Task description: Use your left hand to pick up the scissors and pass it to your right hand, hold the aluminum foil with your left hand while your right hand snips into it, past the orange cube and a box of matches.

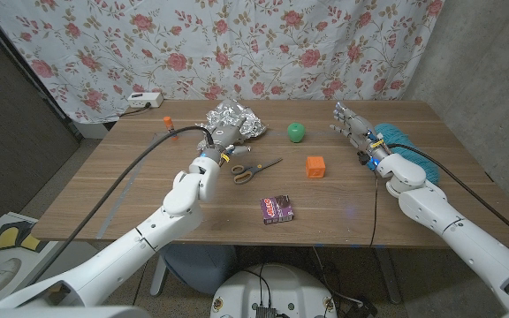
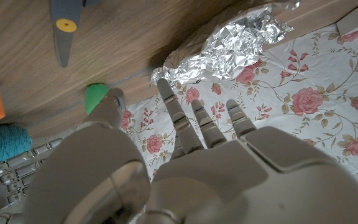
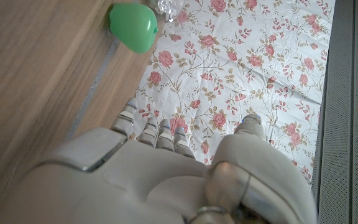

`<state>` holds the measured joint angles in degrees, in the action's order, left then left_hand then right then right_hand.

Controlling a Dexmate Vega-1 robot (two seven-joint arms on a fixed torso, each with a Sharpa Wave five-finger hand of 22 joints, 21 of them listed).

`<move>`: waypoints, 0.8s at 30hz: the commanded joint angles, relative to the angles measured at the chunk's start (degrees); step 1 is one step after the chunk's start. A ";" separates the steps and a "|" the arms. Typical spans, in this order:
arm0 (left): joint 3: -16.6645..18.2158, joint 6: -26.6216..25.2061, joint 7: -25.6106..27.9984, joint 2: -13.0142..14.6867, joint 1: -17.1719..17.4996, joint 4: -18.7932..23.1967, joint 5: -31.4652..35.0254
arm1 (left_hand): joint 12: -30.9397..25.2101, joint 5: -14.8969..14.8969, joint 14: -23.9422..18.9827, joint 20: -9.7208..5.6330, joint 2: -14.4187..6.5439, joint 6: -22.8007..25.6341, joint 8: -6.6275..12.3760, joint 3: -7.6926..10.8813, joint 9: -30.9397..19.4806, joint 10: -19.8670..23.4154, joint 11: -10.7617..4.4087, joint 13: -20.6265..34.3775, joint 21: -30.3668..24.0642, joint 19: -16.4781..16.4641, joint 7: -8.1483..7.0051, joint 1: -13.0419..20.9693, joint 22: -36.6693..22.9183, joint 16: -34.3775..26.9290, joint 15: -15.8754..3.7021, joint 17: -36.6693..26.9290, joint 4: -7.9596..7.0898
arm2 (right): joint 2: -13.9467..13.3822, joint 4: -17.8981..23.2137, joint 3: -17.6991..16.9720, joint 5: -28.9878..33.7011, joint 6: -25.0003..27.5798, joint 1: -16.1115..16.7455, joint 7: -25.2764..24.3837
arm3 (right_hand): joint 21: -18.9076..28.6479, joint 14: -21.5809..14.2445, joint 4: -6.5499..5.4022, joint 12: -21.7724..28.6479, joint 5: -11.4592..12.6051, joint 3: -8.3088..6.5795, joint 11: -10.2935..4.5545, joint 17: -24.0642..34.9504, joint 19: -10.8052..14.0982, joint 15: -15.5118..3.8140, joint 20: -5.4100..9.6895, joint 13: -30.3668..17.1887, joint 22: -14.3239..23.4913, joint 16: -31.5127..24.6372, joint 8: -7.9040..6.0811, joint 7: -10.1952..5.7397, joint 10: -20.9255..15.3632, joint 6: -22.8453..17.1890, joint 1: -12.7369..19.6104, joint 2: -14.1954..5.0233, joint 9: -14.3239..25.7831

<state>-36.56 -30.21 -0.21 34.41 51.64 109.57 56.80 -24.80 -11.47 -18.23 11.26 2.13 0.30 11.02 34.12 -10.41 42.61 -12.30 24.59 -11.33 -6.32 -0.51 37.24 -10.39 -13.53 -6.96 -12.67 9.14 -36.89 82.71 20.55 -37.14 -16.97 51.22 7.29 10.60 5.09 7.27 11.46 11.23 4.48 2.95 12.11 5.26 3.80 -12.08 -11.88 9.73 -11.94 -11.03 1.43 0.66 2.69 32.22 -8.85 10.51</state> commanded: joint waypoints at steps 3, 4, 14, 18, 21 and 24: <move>-3.02 -1.13 -0.68 -1.09 -1.30 -1.28 3.24 | -0.52 0.03 -0.57 -0.30 -0.20 0.12 0.00 0.81 0.02 0.48 0.05 0.28 -0.37 -0.07 0.23 0.61 -0.14 -0.02 -0.12 -0.20 0.16 | -0.26 -0.49 -0.37 -0.06 -0.97 0.11 0.52 | -0.11 0.58 0.46 0.00 0.05 -0.70 -0.01 0.22 -0.47 -0.30 -0.18 -0.17 0.16 -0.14 -0.04 -0.02 0.61 0.51 1.24 -0.03 0.18; -3.16 -1.13 -0.72 -1.10 -1.36 -1.31 3.39 | -0.54 0.02 -0.54 -0.29 -0.22 0.12 0.00 0.88 0.02 0.47 0.04 0.30 -0.37 -0.07 0.23 0.70 -0.14 0.01 -0.12 -0.19 0.20 | -0.21 -0.39 -0.46 -0.38 -0.85 0.18 0.55 | -0.11 0.57 0.50 0.00 0.06 -0.75 -0.01 0.22 -0.49 -0.32 -0.18 -0.17 0.16 -0.15 -0.03 -0.02 0.61 0.55 1.33 -0.03 0.18; -4.61 -2.06 -2.18 -0.89 -1.73 -1.40 5.80 | -1.03 0.10 -0.95 -0.33 -0.19 0.47 0.12 1.11 0.02 0.96 0.00 0.65 -0.38 -0.12 -0.19 0.63 -0.14 0.00 -0.29 -0.28 0.12 | -0.37 -0.01 -0.49 -0.43 -0.79 0.44 0.55 | -0.09 0.62 0.87 0.05 0.11 -1.21 -0.05 0.20 -0.65 -0.40 -0.17 -0.17 0.17 -0.17 -0.06 -0.09 0.64 0.62 2.11 -0.04 0.18; -5.14 -2.05 -3.04 -0.75 -1.89 -1.52 6.38 | -1.11 0.15 -0.73 -0.39 -0.07 0.34 0.05 1.07 0.02 0.95 -0.02 0.76 -0.41 -0.20 -0.36 0.57 -0.13 0.13 -0.21 -0.29 0.12 | -0.42 -0.05 -0.43 -0.15 -0.83 0.45 0.39 | -0.08 0.66 0.99 0.06 0.12 -1.39 -0.06 0.19 -0.71 -0.40 -0.17 -0.17 0.17 -0.17 -0.07 -0.08 0.67 0.65 2.38 -0.03 0.18; -5.31 -2.11 -2.86 -0.85 -1.71 -1.49 6.62 | -1.08 0.19 -0.72 -0.41 -0.13 0.25 0.01 1.04 0.03 0.66 0.01 0.85 -0.41 -0.23 -0.42 0.55 -0.13 0.13 -0.19 -0.35 0.07 | -0.46 0.25 -0.56 -0.13 -0.70 0.69 -0.09 | -0.12 1.11 1.23 0.12 0.12 -1.77 0.03 0.15 -1.04 0.54 -0.19 -0.17 0.17 -0.03 -0.12 -0.08 0.66 0.58 2.98 0.08 0.18; -5.50 -2.07 -2.81 -0.92 -1.71 -1.52 6.85 | -1.13 0.23 -0.74 -0.59 -0.16 0.28 0.02 1.00 0.03 0.62 -0.01 0.93 -0.45 -0.33 -0.46 0.52 -0.13 0.12 -0.18 -0.39 0.04 | -0.50 0.47 -0.63 -0.24 -0.43 0.86 -0.37 | -0.14 1.17 1.28 0.13 0.12 -1.90 -0.01 0.14 -1.17 1.01 -0.19 -0.18 0.17 -0.02 -0.12 -0.06 0.68 0.58 3.16 0.13 0.18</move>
<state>-39.49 -32.02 -2.48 33.56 50.41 108.57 62.27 -25.46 -11.47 -18.74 10.93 1.82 0.52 11.02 34.86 -10.41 43.21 -12.28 25.39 -11.33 -6.65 -0.72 37.54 -10.40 -13.53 -7.47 -12.93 9.25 -37.22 82.64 20.11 -37.36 -17.75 51.64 7.79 10.60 6.24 8.25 11.46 11.24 3.01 2.64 12.11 4.74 4.33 -12.16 -11.88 9.73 -11.94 -11.03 1.43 0.97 2.69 34.71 -8.78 10.51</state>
